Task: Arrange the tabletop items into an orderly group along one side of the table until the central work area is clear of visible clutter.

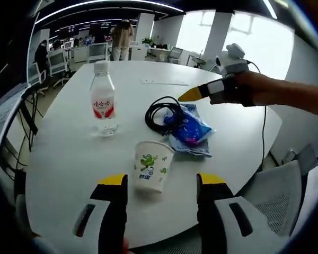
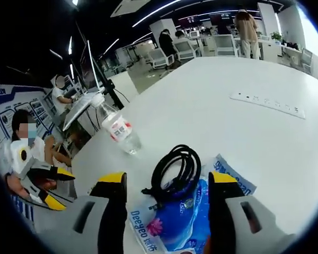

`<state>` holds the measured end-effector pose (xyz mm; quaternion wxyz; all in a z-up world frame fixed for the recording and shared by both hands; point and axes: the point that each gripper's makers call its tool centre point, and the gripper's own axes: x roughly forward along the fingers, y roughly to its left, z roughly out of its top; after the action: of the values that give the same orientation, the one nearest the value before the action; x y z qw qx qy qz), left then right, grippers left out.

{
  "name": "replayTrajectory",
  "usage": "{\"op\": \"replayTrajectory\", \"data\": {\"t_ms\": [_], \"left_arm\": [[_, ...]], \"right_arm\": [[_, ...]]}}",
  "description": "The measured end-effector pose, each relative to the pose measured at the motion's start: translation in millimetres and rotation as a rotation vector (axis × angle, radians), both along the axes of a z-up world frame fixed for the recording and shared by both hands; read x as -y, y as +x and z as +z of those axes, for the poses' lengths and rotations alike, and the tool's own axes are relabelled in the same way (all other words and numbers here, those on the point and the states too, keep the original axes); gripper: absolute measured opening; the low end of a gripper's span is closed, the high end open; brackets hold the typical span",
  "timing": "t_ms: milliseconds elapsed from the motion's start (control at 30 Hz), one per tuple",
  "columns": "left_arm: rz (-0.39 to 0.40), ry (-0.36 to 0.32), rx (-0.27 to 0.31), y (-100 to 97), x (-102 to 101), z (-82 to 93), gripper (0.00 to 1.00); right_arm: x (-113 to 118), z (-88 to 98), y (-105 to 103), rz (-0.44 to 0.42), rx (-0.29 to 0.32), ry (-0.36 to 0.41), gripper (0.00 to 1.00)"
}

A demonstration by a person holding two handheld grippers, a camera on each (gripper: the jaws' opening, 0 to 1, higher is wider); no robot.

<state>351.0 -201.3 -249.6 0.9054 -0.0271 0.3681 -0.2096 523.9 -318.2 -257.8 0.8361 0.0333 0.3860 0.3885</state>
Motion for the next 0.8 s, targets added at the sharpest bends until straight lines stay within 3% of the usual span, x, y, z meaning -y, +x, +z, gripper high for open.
{"op": "replayTrajectory", "data": {"t_ms": [300,800], "left_arm": [[-0.015,0.006,0.002,-2.2,3,3.6,0.52],[-0.006,0.026,0.018,-7.8,-4,18.3,0.52]], "right_arm": [[-15,-14.1,21,-0.020,-0.034,0.001,0.59],[-21,-42.8,37,-0.065,-0.119,-0.031,0.50]]}}
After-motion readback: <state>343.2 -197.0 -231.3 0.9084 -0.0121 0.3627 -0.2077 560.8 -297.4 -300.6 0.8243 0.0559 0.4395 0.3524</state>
